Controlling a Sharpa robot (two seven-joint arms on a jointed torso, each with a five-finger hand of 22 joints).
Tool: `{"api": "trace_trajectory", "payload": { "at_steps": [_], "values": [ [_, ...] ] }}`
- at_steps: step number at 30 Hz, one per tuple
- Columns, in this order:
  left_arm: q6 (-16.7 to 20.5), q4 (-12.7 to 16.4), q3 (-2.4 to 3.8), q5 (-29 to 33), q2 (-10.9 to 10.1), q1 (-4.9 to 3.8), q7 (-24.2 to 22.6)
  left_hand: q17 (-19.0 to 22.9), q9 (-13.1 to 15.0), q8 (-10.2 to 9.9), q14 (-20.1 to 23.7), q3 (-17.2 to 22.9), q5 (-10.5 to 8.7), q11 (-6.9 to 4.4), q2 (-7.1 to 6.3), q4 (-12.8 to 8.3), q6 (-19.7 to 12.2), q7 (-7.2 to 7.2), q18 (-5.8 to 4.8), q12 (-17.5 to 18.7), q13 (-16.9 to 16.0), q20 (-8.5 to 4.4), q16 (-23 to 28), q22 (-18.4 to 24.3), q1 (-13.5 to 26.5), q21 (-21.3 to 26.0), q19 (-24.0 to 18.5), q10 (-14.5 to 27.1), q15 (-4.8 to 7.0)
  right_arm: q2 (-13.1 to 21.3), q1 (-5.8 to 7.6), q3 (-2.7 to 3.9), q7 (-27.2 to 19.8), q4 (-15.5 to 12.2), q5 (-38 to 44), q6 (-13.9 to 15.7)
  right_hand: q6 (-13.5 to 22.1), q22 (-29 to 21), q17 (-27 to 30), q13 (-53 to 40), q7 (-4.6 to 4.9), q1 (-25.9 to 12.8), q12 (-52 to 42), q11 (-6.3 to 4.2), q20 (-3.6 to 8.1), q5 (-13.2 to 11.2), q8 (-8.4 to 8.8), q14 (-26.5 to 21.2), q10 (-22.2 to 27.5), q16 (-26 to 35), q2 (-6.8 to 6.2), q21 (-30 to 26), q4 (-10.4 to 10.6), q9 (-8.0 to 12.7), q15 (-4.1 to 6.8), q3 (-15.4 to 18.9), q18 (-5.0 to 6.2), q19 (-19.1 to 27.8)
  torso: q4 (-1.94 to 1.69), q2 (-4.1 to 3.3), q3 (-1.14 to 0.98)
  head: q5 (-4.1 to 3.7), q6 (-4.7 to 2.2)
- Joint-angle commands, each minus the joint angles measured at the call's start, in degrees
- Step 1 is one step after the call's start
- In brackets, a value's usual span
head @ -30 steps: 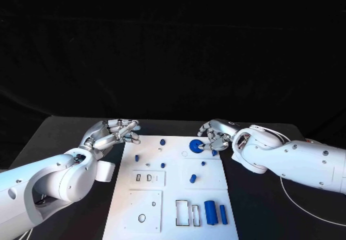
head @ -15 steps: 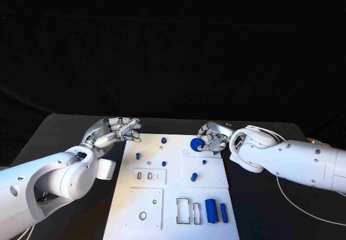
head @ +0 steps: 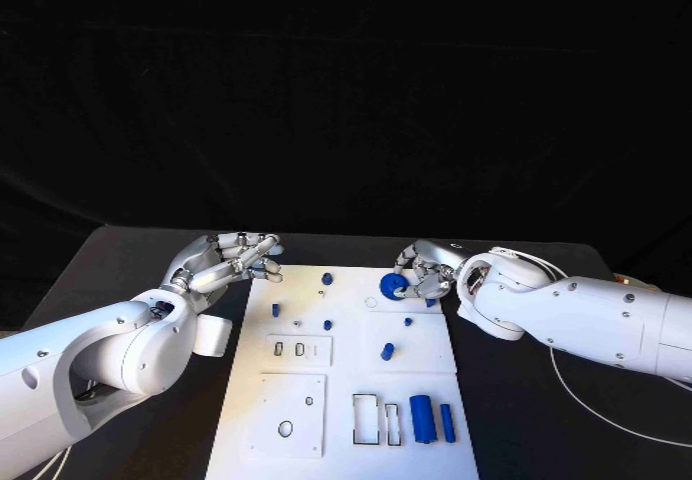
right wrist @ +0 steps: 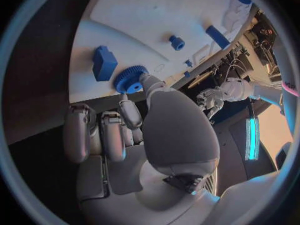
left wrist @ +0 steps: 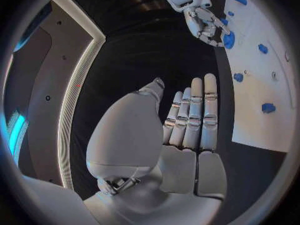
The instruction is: Assemble the parts on the task board
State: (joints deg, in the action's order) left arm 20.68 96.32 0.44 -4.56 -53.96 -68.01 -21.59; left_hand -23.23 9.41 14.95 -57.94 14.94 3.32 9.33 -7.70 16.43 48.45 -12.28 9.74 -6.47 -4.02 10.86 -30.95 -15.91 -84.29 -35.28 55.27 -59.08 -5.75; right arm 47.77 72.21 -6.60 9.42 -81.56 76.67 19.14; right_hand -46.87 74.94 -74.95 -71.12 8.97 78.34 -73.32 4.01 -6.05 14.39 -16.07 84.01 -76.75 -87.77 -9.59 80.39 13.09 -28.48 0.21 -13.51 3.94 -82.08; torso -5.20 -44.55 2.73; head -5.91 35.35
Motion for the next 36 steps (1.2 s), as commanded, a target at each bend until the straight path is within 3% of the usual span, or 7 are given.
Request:
{"api": "trace_trajectory", "payload": {
  "at_steps": [1,11,18,27,36],
  "values": [
    [-1.10,0.04,0.05,0.21,0.16,-0.05,-0.25,-0.06,0.02,-0.14,0.47,-0.20,-0.17,0.16,-0.13,0.01,-0.24,-0.69,0.54,0.38,-0.10,0.09,-0.33,-0.06,0.53,-0.32,-0.31,0.28,-0.09,-0.18,-0.29,-0.17,0.04,0.05,-0.14,-0.51,-2.04,2.15,-6.82,-2.26,-0.41,0.97,-2.13,-0.27,0.19,-0.51,-1.13,4.36,-1.51,-0.32,0.41,0.37,0.05,-0.46,0.09,-0.98,-0.85,-0.35,-0.02,0.01,-0.02,-0.03,0.03],
    [-1.39,-0.07,0.05,0.21,0.19,-0.05,-0.16,-0.06,0.02,-0.14,0.47,-0.20,-0.17,0.16,-0.13,0.01,-0.24,-0.69,0.54,0.38,-0.10,0.09,-0.33,-0.06,0.53,-0.32,-0.31,0.28,-0.09,-0.18,-0.51,-0.17,1.02,-0.79,2.90,3.99,-5.75,3.49,-7.53,-6.47,-1.67,2.19,-5.97,-1.39,1.03,0.18,-1.87,4.51,-4.34,-0.51,0.64,1.16,-0.52,-0.93,1.05,-4.36,-1.12,-1.04,0.00,0.03,0.00,-0.11,0.05],
    [-1.54,-0.08,0.05,0.21,0.17,-0.05,-0.05,-0.21,0.04,-0.10,0.60,-0.25,-0.17,0.15,-0.09,0.00,-0.20,-0.68,0.56,0.38,-0.12,0.11,-0.50,-0.14,0.52,-0.48,-0.44,0.24,-0.09,-0.06,-0.77,-0.17,2.20,-1.83,7.49,6.73,-5.96,3.79,-7.73,-6.75,-1.76,2.36,-6.20,-1.49,1.15,0.06,-1.76,4.55,-4.51,-0.55,0.60,1.36,-0.71,-0.96,1.16,-5.10,-1.19,-1.21,-0.06,0.01,0.01,-0.11,0.00],
    [-1.67,-0.10,0.05,0.21,0.15,-0.04,0.07,-0.21,0.04,-0.10,0.60,-0.25,-0.17,0.15,-0.09,0.00,-0.20,-0.68,0.56,0.38,-0.12,0.11,-0.50,-0.14,0.52,-0.48,-0.44,0.24,-0.09,-0.01,-0.90,-0.17,2.46,-2.69,9.18,7.71,-6.15,4.04,-7.88,-7.09,-1.80,2.29,-6.48,-1.53,1.24,0.41,-1.55,4.58,-4.74,-0.59,0.51,1.50,-0.76,-0.94,1.21,-5.95,-1.24,-1.33,-0.01,0.00,0.01,-0.03,0.02],
    [-1.91,-0.18,0.05,0.21,0.25,-0.04,0.29,-0.27,0.03,-0.12,0.67,-0.30,-0.18,0.18,-0.12,0.01,-0.25,-0.73,0.56,0.42,-0.12,0.12,-0.58,-0.18,0.56,-0.56,-0.51,0.29,-0.10,-0.22,-0.69,-0.15,3.34,-7.04,13.12,10.77,-6.61,4.70,-8.34,-7.90,-1.88,1.88,-7.16,-1.61,1.34,1.29,-1.28,4.67,-5.34,-0.70,0.28,1.94,-0.78,-0.99,1.29,-7.28,-1.39,-1.71,-0.03,0.00,-0.04,0.21,-0.12]
  ]
}}
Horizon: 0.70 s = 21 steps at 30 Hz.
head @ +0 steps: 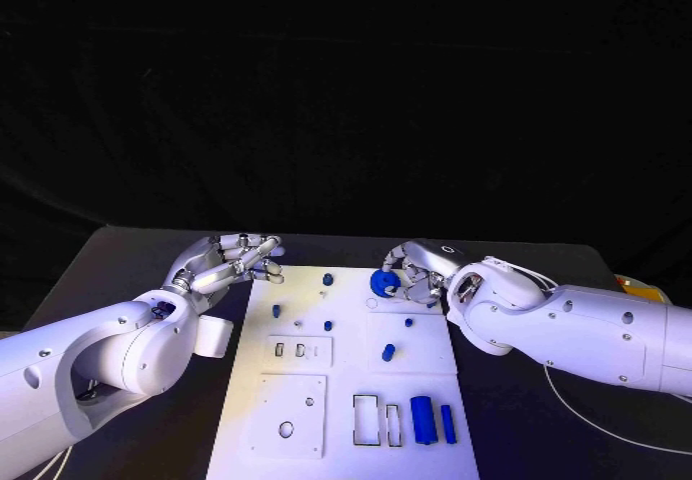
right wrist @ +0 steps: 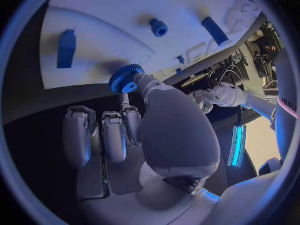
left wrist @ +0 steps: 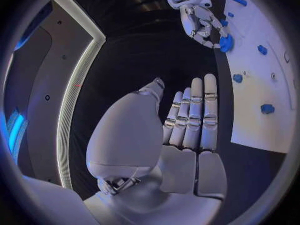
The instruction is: Assemble the parts on the task board
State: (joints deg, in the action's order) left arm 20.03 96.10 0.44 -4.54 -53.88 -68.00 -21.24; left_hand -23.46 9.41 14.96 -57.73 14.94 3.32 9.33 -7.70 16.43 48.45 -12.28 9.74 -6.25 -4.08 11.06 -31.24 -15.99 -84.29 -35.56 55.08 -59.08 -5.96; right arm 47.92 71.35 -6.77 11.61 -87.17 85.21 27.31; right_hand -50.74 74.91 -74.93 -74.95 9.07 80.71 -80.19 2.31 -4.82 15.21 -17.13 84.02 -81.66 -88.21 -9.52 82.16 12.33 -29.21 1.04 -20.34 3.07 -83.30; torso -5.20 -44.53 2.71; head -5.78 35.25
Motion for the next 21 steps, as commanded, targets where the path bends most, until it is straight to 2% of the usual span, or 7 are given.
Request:
{"api": "trace_trajectory", "payload": {
  "at_steps": [1,5,10,14,15,19,21],
  "values": [
    [-1.27,0.02,0.05,0.19,0.20,-0.05,-0.04,-0.05,0.03,-0.12,0.47,-0.31,-0.18,0.18,-0.12,0.01,-0.25,-0.73,0.56,0.20,-0.05,-0.08,-0.28,-0.10,0.56,-0.28,-0.32,0.29,0.11,-0.69,0.25,0.02,1.51,-1.95,5.48,2.83,-2.76,4.74,-8.39,-4.09,-1.98,-0.50,-0.31,0.08,0.11,0.48,-0.22,4.67,-0.44,-0.27,0.20,0.17,-0.02,-0.26,0.45,-0.48,-0.53,-0.49,-0.06,-0.02,-0.02,0.09,-0.01],
    [-1.30,-0.06,0.05,0.19,0.36,-0.05,-0.03,-0.05,0.03,-0.12,0.47,-0.31,-0.18,0.18,-0.12,0.01,-0.25,-0.73,0.56,0.20,-0.05,-0.08,-0.28,-0.10,0.56,-0.28,-0.32,0.29,0.11,-2.39,0.47,0.02,2.71,-3.07,8.68,3.41,-2.84,5.11,-8.55,-4.15,-2.00,-0.60,-0.36,0.06,0.13,0.57,-0.16,4.70,-0.50,-0.31,0.18,0.44,-0.01,-0.26,0.47,-0.72,-0.61,-0.70,-0.15,0.01,0.02,0.15,-0.16],
    [-1.38,-0.12,0.05,0.19,0.55,-0.05,-0.03,-0.05,0.03,-0.12,0.47,-0.31,-0.18,0.18,-0.12,0.01,-0.25,-0.73,0.56,0.20,-0.05,-0.08,-0.28,-0.10,0.56,-0.28,-0.32,0.29,0.11,-5.03,0.57,0.01,3.48,-2.83,10.46,3.38,-2.89,5.33,-8.70,-4.24,-2.02,-0.65,-0.43,0.05,0.14,0.56,-0.12,4.73,-0.57,-0.34,0.19,0.59,-0.01,-0.27,0.48,-0.90,-0.67,-0.83,-0.31,0.01,0.11,0.09,-0.25],
    [-1.38,-0.15,0.05,0.19,0.62,-0.05,-0.05,-0.11,0.02,-0.14,0.53,-0.35,-0.18,0.20,-0.12,0.01,-0.30,-0.76,0.56,0.23,-0.05,-0.07,-0.36,-0.14,0.57,-0.36,-0.38,0.33,0.09,-7.32,0.58,-0.08,3.72,-1.79,10.98,3.03,-2.89,5.33,-8.70,-4.24,-2.02,-0.65,-0.43,0.05,0.14,0.56,-0.12,4.73,-0.57,-0.34,0.19,0.59,-0.01,-0.27,0.48,-0.90,-0.67,-0.83,-0.25,-0.01,0.18,0.28,-0.19],
    [-1.39,-0.15,0.05,0.19,0.64,-0.05,-0.05,-0.11,0.02,-0.14,0.53,-0.35,-0.18,0.20,-0.12,0.01,-0.30,-0.76,0.56,0.23,-0.05,-0.07,-0.36,-0.14,0.57,-0.36,-0.38,0.33,0.09,-7.94,0.56,-0.13,3.74,-1.40,11.05,2.70,-2.89,5.40,-8.78,-4.34,-2.02,-0.72,-0.52,0.05,0.15,0.53,-0.07,4.75,-0.64,-0.36,0.16,0.64,0.01,-0.26,0.49,-1.01,-0.68,-0.87,-0.19,-0.03,0.14,0.32,-0.21],
    [-1.41,-0.12,0.05,0.19,0.68,-0.05,-0.07,-0.13,0.02,-0.15,0.55,-0.35,-0.18,0.20,-0.12,0.00,-0.31,-0.76,0.56,0.24,-0.05,-0.06,-0.38,-0.15,0.56,-0.38,-0.40,0.33,0.08,-9.94,0.30,-0.34,3.69,0.13,11.20,1.67,-2.77,5.24,-8.74,-4.25,-1.94,-1.13,-0.42,0.10,0.16,0.19,0.21,4.74,-0.57,-0.36,0.04,0.50,0.14,-0.22,0.47,-1.41,-0.64,-0.77,-0.26,-0.04,0.22,0.40,-0.22],
    [-1.42,-0.12,0.05,0.19,0.72,-0.05,-0.07,-0.13,0.02,-0.15,0.55,-0.35,-0.18,0.20,-0.12,0.00,-0.31,-0.76,0.56,0.24,-0.05,-0.06,-0.38,-0.15,0.56,-0.38,-0.40,0.33,0.08,-10.88,0.00,-0.42,3.65,0.90,11.25,1.32,-2.77,5.24,-8.74,-4.25,-1.94,-1.13,-0.42,0.10,0.16,0.19,0.21,4.74,-0.57,-0.36,0.04,0.50,0.14,-0.22,0.47,-1.41,-0.64,-0.77,-0.30,-0.05,0.17,0.53,-0.10]
  ]
}}
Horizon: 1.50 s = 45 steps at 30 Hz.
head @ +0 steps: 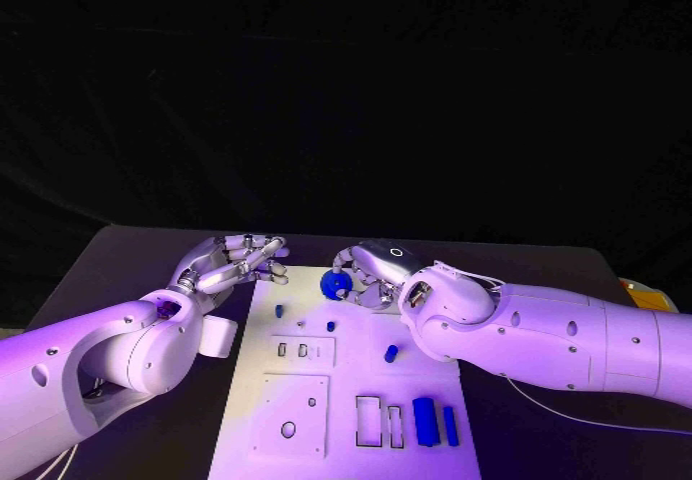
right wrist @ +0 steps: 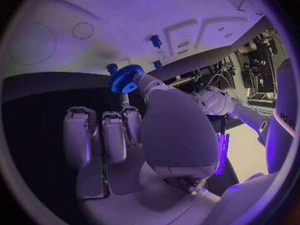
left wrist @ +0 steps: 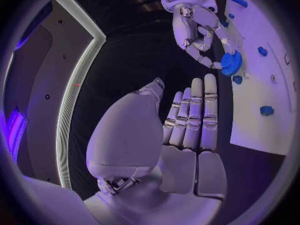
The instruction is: Assemble the parts on the task board
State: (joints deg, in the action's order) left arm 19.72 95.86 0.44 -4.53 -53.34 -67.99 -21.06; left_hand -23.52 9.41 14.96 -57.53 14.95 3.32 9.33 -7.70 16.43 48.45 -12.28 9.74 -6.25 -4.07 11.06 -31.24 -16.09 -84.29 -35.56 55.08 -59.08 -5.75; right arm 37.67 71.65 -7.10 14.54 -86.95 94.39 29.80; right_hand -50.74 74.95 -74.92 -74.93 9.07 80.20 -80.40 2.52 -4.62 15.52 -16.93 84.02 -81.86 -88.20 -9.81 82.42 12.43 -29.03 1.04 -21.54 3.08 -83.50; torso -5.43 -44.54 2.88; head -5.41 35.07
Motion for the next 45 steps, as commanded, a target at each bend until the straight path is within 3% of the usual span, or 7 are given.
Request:
{"api": "trace_trajectory", "payload": {
  "at_steps": [1,25,29,31,35,37,45],
  "values": [
    [-1.11,0.12,0.05,0.19,0.19,-0.05,-0.25,-0.07,0.02,-0.15,0.35,-0.35,-0.18,0.20,-0.12,0.01,-0.31,-0.76,0.56,0.24,-0.06,-0.06,-0.39,-0.05,0.56,-0.38,-0.40,0.33,-0.12,-1.11,-0.47,-0.12,0.72,1.08,2.07,-1.36,-2.76,5.20,-8.75,-4.26,-1.94,-0.62,-0.21,-0.11,-0.04,-0.12,0.01,4.74,-0.37,-0.36,0.33,0.24,0.04,-0.40,0.47,-0.22,-0.64,-0.57,-0.12,-0.05,0.01,0.16,0.10],
    [-1.09,0.04,0.06,0.19,0.39,-0.06,-0.22,-0.13,0.02,-0.15,0.42,-0.38,-0.18,0.21,-0.09,0.01,-0.33,-0.78,0.56,0.25,-0.06,-0.05,-0.46,-0.09,0.57,-0.46,-0.46,0.35,-0.14,-6.30,-1.75,-0.28,0.99,7.70,1.64,-2.98,-2.21,5.05,-8.71,-3.71,-1.62,-1.31,0.37,0.14,-0.13,-0.30,0.78,4.72,0.19,-0.35,-0.34,0.05,0.02,-0.30,0.29,-1.03,-0.60,-0.43,-0.16,-0.10,-0.01,0.57,0.36],
    [-1.09,0.02,0.06,0.19,0.38,-0.06,-0.19,-0.13,0.02,-0.15,0.42,-0.38,-0.18,0.21,-0.09,0.01,-0.33,-0.78,0.56,0.25,-0.06,-0.05,-0.46,-0.09,0.57,-0.46,-0.46,0.35,-0.14,-6.51,-1.78,-0.29,1.07,8.06,1.53,-2.94,0.54,4.86,-8.79,-2.86,-0.39,-2.99,1.28,1.21,-0.80,-0.61,3.35,4.72,1.13,-0.37,-1.52,-0.23,0.34,0.36,-0.58,-1.93,-0.56,-0.23,-0.16,-0.10,-0.01,0.56,0.39],
    [-1.08,0.00,0.06,0.19,0.36,-0.06,-0.18,-0.13,0.02,-0.15,0.42,-0.38,-0.18,0.21,-0.09,0.01,-0.33,-0.78,0.56,0.25,-0.06,-0.05,-0.46,-0.09,0.57,-0.46,-0.46,0.35,-0.14,-6.51,-1.79,-0.29,0.95,8.13,1.28,-2.83,2.58,4.73,-8.83,-2.23,0.24,-3.98,1.89,1.79,-1.23,-2.15,4.99,4.72,1.77,-0.39,-2.11,-0.41,0.62,0.93,-1.09,-1.81,-0.52,-0.11,-0.12,-0.08,-0.02,0.60,0.39],
    [-1.07,0.00,0.06,0.19,0.33,-0.06,-0.17,-0.13,0.02,-0.15,0.42,-0.38,-0.18,0.21,-0.09,0.01,-0.33,-0.78,0.56,0.25,-0.06,-0.05,-0.46,-0.09,0.57,-0.46,-0.46,0.35,-0.14,-6.07,-1.79,-0.29,0.47,7.78,0.39,-2.29,4.05,4.72,-9.24,-1.90,0.71,-6.77,2.19,2.35,-1.84,-2.72,6.44,4.78,2.23,-0.50,-2.77,-0.51,2.07,1.43,-1.64,-0.38,-0.48,-0.05,-0.12,-0.09,-0.01,0.67,0.32],
    [-1.05,-0.01,0.06,0.19,0.29,-0.06,-0.16,-0.13,0.02,-0.15,0.42,-0.38,-0.18,0.21,-0.09,0.01,-0.33,-0.78,0.56,0.25,-0.06,-0.05,-0.46,-0.09,0.57,-0.46,-0.46,0.35,-0.14,-5.62,-1.79,-0.29,0.17,7.35,-0.38,-2.01,4.01,4.80,-9.58,-1.98,0.79,-9.41,2.08,2.48,-2.09,-1.88,6.87,4.84,2.22,-0.60,-2.51,-0.53,3.78,1.50,-1.80,1.23,-0.47,-0.07,-0.08,-0.08,-0.05,0.68,0.33],
    [-0.94,-0.07,0.06,0.19,0.08,-0.06,-0.15,-0.13,0.02,-0.15,0.42,-0.38,-0.18,0.21,-0.09,0.01,-0.33,-0.78,0.56,0.25,-0.06,-0.05,-0.46,-0.09,0.57,-0.46,-0.46,0.35,-0.14,-3.55,-1.69,-0.29,-0.81,5.56,-3.20,-1.90,3.59,5.33,-10.34,-2.38,0.86,-14.06,1.68,2.59,-2.27,-0.53,7.56,4.98,1.97,-0.79,-0.88,-0.28,4.28,1.54,-1.94,5.29,-0.55,-0.36,0.12,-0.10,-0.10,0.81,0.26]
  ]
}}
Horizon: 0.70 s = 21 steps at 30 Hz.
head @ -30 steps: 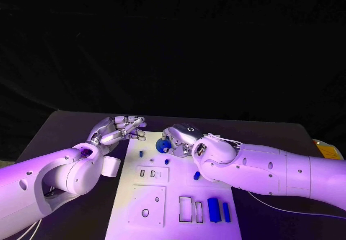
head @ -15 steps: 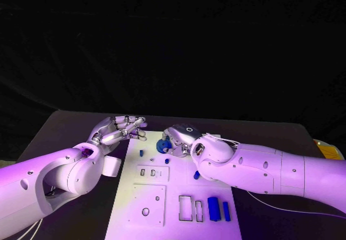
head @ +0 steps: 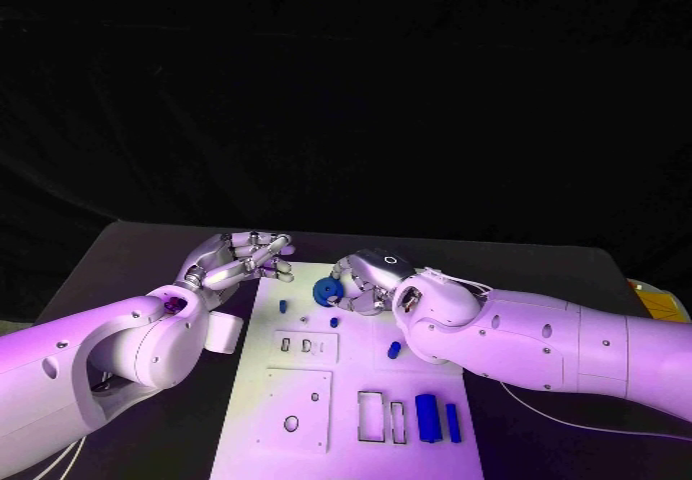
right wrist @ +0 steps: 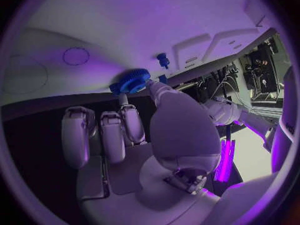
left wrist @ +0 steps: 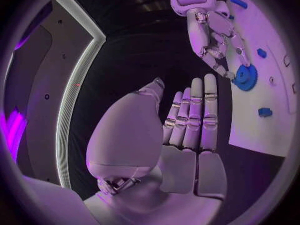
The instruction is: Assemble the parts on the task board
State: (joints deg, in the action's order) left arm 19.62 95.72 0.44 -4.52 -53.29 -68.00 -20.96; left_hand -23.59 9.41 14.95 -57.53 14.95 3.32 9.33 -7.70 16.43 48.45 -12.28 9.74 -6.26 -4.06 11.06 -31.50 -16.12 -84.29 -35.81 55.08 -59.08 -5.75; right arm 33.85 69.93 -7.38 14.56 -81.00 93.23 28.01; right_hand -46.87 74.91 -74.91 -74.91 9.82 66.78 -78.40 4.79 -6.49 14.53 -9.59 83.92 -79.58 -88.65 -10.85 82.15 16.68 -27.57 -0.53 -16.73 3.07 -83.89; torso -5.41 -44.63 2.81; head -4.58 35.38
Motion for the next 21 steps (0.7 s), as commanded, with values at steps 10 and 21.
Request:
{"api": "trace_trajectory", "payload": {
  "at_steps": [10,21],
  "values": [
    [-0.85,0.09,0.06,0.18,0.00,-0.05,-0.26,-0.14,0.01,-0.17,0.54,-0.42,-0.18,0.24,-0.09,0.00,-0.37,-0.81,0.57,0.29,-0.08,-0.03,-0.28,-0.12,0.55,-0.32,-0.54,0.39,-0.16,0.62,0.08,0.00,-1.36,-0.35,-4.27,-1.91,-0.89,5.71,-10.68,-3.10,-0.01,-1.58,-0.99,0.23,-0.38,1.30,0.19,5.16,-0.89,-0.42,1.26,0.21,0.02,-0.01,-0.32,0.94,-0.62,-0.16,-0.01,-0.04,-0.04,-0.26,-0.01],
    [-0.74,0.15,0.06,0.18,-0.09,-0.05,-0.26,-0.14,0.01,-0.17,0.54,-0.42,-0.18,0.24,-0.09,0.00,-0.37,-0.81,0.57,0.29,-0.08,-0.03,-0.28,-0.12,0.55,-0.32,-0.54,0.39,-0.16,0.66,0.09,-0.01,-1.83,-0.35,-5.36,-3.36,-1.56,6.06,-11.10,-4.16,-0.17,-2.03,-1.98,0.11,-0.32,1.76,0.05,5.25,-1.76,-0.52,1.98,0.46,-0.06,-0.11,-0.24,0.84,-0.70,-0.38,-0.02,-0.05,0.08,-0.42,0.33]
  ]
}}
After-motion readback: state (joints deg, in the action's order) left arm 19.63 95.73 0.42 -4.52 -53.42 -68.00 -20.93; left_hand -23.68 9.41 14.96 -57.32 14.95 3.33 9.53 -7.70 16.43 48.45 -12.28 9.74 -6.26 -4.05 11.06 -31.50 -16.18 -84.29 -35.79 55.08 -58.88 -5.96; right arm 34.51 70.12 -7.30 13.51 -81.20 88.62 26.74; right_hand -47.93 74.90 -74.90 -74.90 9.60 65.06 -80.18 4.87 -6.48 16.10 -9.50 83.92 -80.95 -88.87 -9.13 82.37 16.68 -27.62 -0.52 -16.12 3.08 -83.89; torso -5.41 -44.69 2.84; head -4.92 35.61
